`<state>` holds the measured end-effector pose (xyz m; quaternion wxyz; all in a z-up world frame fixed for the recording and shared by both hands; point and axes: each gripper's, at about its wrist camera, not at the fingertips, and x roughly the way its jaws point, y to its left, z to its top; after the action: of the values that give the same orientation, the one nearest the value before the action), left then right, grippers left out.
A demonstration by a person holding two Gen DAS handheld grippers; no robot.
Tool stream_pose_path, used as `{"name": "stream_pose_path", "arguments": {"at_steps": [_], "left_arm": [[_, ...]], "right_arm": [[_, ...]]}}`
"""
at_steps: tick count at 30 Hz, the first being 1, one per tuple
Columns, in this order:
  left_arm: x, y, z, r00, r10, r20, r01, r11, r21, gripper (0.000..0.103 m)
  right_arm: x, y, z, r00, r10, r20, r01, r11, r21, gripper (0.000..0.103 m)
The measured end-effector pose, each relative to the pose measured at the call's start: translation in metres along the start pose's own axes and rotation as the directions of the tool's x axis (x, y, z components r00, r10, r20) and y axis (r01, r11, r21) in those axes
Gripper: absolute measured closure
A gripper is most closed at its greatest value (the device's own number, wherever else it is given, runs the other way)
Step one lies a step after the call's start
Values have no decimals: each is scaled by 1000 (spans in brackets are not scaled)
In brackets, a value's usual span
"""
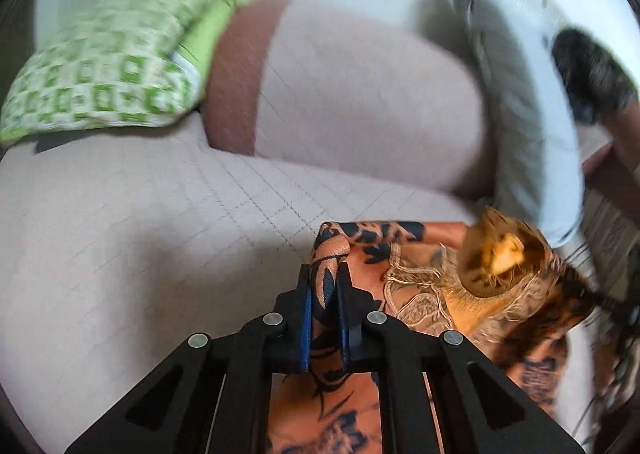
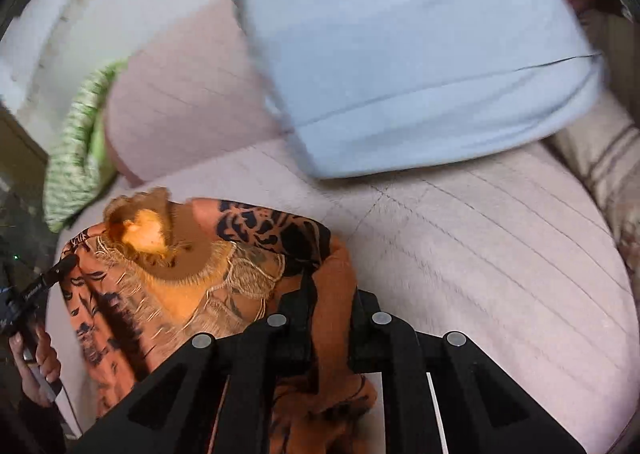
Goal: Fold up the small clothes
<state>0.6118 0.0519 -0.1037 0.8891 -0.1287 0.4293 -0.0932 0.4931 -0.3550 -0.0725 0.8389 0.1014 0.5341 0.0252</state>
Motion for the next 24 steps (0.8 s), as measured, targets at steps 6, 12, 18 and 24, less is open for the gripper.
{"name": "stream_pose_path", "arguments": {"at_steps": [6,12,18,24], "left_arm": [[-114,13,-68,991,-74,116,81,995,-52,94],[-196,32,-174,985,-69,157,95,982,-161,94],[-209,45,-268,995,-67,67,84,953,-290,95],[-217,41,-291,999,-27,21,31,961,-273,95]], "right_arm": [[-98,8,-72,991,57,118,-55,998,-23,93],[-171,16,-175,979,114,167,-115,993,-2,93],[-160,16,-249,990,51,133,-63,994,87,93],[-154,16,-271,994,-26,105,19,998,68,93]]}}
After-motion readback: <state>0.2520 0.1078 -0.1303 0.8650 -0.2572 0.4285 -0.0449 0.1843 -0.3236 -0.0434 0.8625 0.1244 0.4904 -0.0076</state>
